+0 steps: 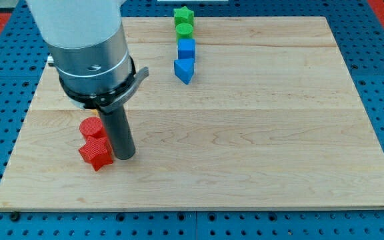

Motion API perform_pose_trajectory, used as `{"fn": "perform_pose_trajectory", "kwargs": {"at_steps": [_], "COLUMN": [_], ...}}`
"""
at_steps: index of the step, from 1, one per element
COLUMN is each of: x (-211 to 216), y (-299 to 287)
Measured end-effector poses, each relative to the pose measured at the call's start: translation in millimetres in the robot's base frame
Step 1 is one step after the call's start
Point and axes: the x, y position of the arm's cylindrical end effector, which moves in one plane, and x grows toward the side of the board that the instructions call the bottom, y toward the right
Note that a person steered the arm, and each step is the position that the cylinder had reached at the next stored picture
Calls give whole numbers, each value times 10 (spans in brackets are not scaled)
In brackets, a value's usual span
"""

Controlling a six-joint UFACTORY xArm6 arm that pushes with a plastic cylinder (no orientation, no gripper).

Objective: Adjust the yellow heart and the red star in the line of the yellow and red blocks

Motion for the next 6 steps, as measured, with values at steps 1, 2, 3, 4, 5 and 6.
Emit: {"fn": "perform_pose_trajectory", "kwargs": {"at_steps": [1,2,3,4,5,6], "x": [37,37,37,80,79,79], "y": [-151,-251,-315,193,693,815]}}
